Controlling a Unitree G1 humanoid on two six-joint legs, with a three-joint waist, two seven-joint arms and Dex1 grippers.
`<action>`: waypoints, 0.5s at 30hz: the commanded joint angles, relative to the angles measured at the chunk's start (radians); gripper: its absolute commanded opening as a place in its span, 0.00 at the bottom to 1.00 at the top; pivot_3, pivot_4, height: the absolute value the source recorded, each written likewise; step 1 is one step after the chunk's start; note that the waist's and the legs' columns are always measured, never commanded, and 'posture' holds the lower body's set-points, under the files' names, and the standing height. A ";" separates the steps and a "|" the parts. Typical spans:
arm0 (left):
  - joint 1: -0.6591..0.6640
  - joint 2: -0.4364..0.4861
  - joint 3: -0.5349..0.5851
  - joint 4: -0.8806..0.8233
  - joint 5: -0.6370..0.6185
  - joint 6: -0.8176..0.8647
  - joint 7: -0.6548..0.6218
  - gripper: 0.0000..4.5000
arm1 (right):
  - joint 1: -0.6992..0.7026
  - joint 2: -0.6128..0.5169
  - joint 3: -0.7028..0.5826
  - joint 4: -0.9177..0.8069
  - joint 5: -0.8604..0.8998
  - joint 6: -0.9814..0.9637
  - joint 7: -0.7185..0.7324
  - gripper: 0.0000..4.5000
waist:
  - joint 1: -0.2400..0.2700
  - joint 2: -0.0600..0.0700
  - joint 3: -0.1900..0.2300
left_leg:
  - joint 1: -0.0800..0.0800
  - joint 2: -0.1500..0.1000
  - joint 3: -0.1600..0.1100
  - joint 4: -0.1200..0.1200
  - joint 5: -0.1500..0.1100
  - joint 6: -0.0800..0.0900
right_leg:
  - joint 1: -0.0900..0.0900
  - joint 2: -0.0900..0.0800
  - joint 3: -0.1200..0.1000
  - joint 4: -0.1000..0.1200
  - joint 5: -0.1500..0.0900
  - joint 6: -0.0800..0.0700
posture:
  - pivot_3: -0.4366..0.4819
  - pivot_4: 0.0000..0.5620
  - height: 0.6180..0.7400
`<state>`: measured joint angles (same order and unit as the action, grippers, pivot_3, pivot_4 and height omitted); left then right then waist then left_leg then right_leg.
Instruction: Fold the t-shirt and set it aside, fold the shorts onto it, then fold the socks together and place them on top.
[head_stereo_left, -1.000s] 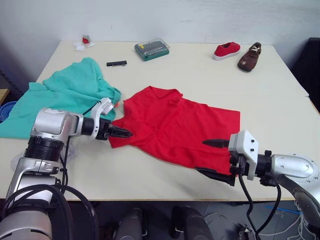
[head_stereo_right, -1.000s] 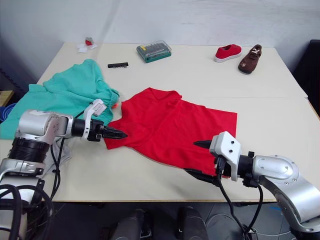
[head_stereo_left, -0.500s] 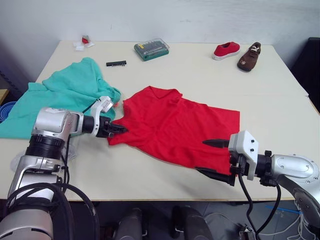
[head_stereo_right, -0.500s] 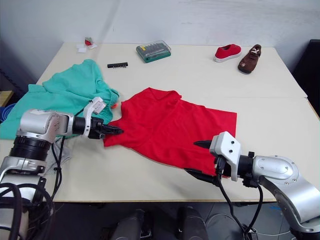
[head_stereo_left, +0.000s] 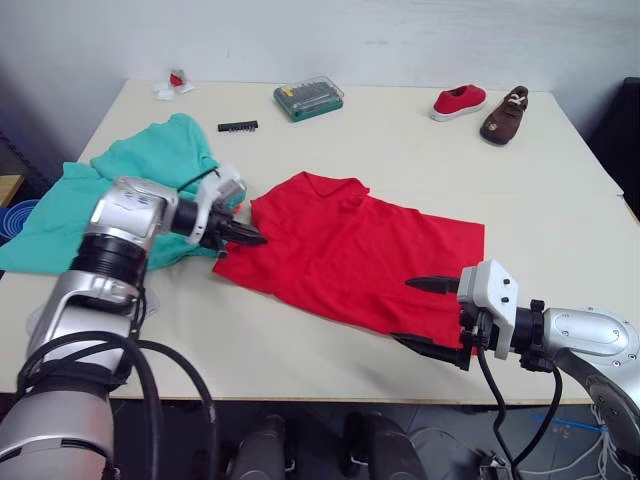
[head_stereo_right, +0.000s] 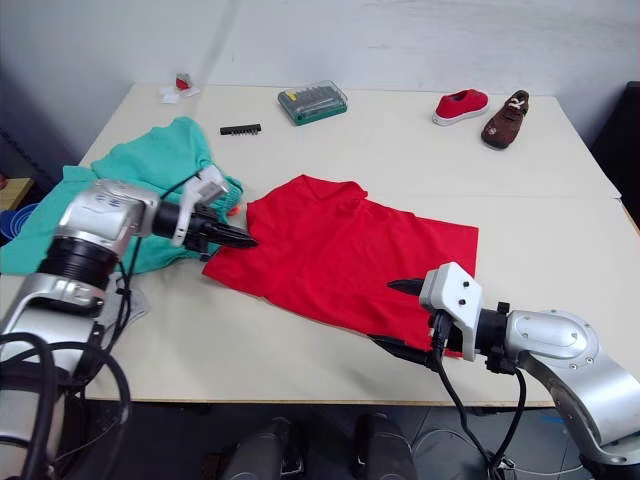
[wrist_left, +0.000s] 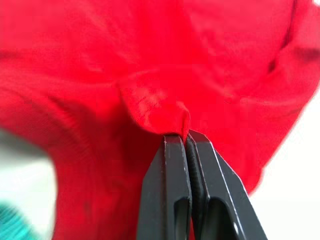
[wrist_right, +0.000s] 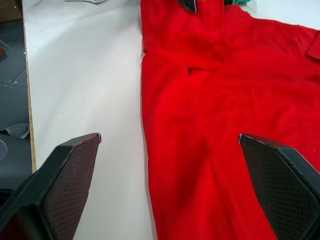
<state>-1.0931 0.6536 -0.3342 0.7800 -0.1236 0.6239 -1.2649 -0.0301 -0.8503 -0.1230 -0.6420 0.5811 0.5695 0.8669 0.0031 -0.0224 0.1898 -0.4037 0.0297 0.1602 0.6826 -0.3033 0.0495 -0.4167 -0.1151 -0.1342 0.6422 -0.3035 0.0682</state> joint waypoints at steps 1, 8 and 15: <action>-0.043 0.006 0.030 0.059 0.036 -0.042 0.004 0.05 | 0.007 -0.005 -0.040 -0.025 0.016 -0.005 -0.003 1.00 | -0.006 0.000 0.000 | 0.000 0.000 0.000 0.000 0.000 0.000 | -0.001 0.000 0.000 0.000 0.000 0.000 | 0.48 0.27 1.00; -0.014 0.071 0.087 0.005 0.040 -0.040 -0.021 0.48 | 0.005 0.000 -0.039 -0.011 0.011 -0.011 -0.007 1.00 | -0.006 0.000 0.000 | -0.001 0.000 0.000 0.000 0.000 0.000 | -0.001 0.000 0.000 0.001 0.000 0.000 | 0.48 0.27 1.00; 0.039 0.136 0.310 -0.209 -0.131 0.036 -0.046 0.83 | -0.024 0.025 -0.036 0.004 0.005 -0.012 -0.050 1.00 | -0.004 0.000 0.000 | -0.001 0.001 0.000 0.000 0.000 0.000 | -0.001 -0.001 0.000 0.001 0.000 0.000 | 0.48 0.27 1.00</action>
<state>-1.0619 0.7709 -0.0817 0.6563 -0.1856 0.6174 -1.2827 -0.0424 -0.8332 -0.1276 -0.6285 0.5792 0.5691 0.8323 -0.0011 -0.0228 0.1901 -0.4046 0.0302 0.1598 0.6826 -0.3032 0.0495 -0.4177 -0.1158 -0.1342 0.6435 -0.3036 0.0681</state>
